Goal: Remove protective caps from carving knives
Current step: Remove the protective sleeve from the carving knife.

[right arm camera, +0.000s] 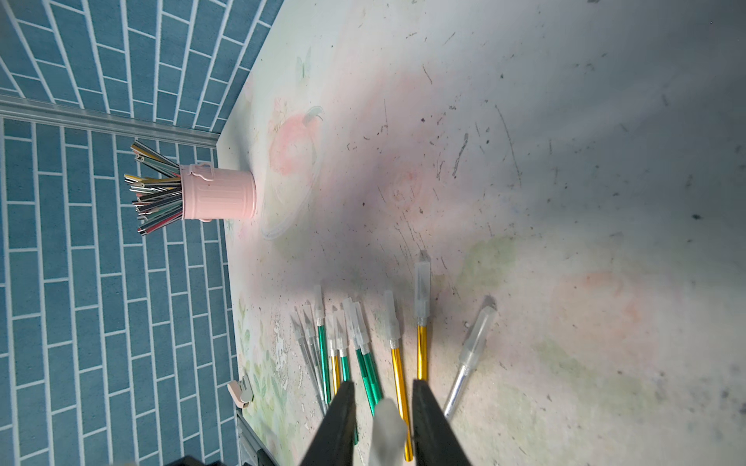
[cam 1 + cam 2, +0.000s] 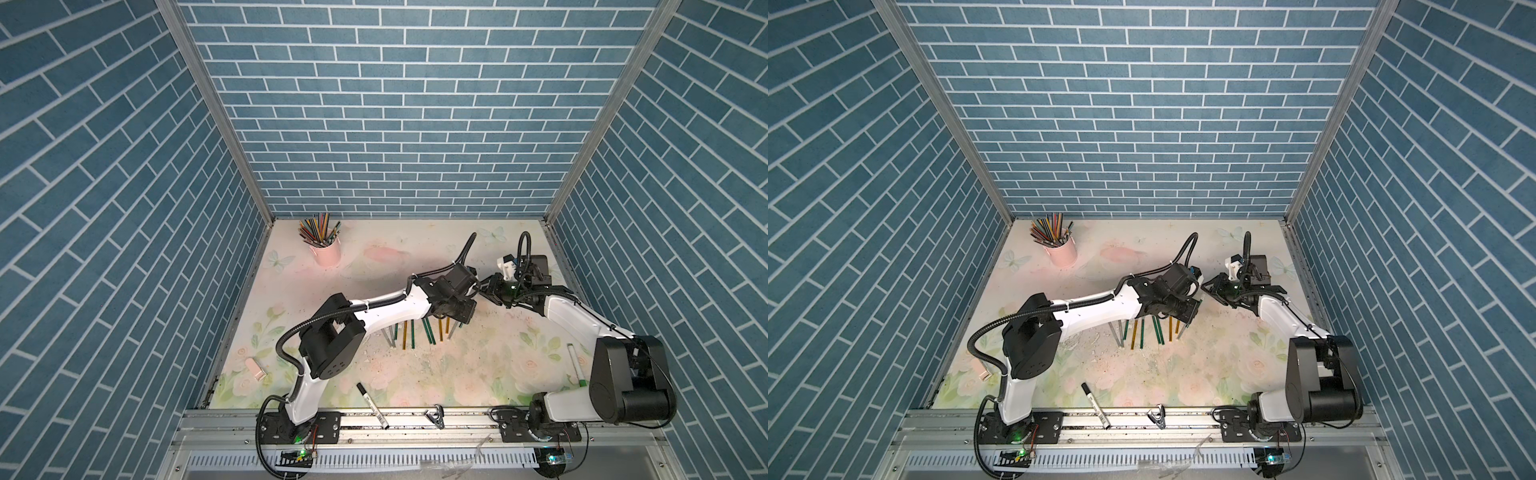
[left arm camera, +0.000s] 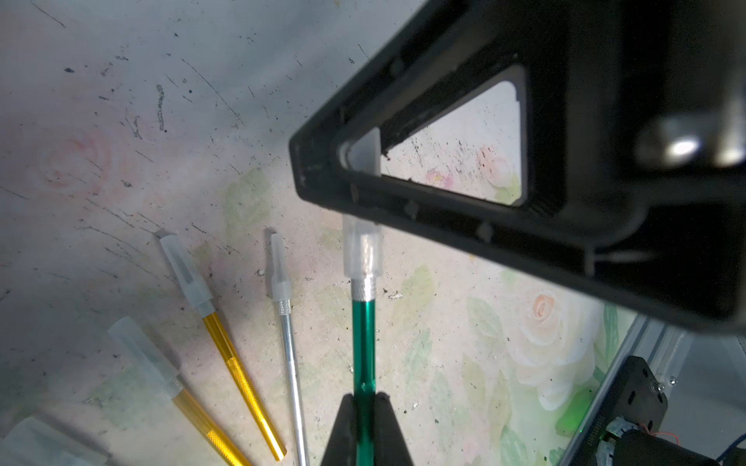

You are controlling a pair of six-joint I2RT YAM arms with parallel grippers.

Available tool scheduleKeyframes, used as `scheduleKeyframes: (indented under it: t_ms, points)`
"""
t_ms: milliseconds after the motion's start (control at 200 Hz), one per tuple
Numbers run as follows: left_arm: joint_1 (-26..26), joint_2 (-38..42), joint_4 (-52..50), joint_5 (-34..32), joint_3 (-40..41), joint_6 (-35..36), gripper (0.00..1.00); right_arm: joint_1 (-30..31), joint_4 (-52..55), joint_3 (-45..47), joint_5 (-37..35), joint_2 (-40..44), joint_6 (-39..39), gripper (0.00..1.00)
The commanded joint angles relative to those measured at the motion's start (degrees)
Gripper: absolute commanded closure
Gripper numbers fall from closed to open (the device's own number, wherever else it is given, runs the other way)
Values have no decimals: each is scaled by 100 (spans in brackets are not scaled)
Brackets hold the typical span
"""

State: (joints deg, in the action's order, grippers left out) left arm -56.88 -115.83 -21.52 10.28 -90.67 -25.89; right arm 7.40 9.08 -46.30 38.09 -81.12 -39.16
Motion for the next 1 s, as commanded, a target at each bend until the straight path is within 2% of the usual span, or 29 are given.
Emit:
scheduleKeyframes:
  t_ms: [0,100,170,995]
  points:
    - [29,-68,-1,-108,-118,49,100,58,-83,58,-81,-42,-136,80]
    - [47,-80,15,-106,-98,52,100,64,-100,78,-90,-35,-171,87]
    - [46,-82,25,-108,-94,50,100,66,-125,94,-90,-44,-202,100]
    - [59,-4,-41,-62,40,111,100,42,-39,-313,-429,-122,-57,100]
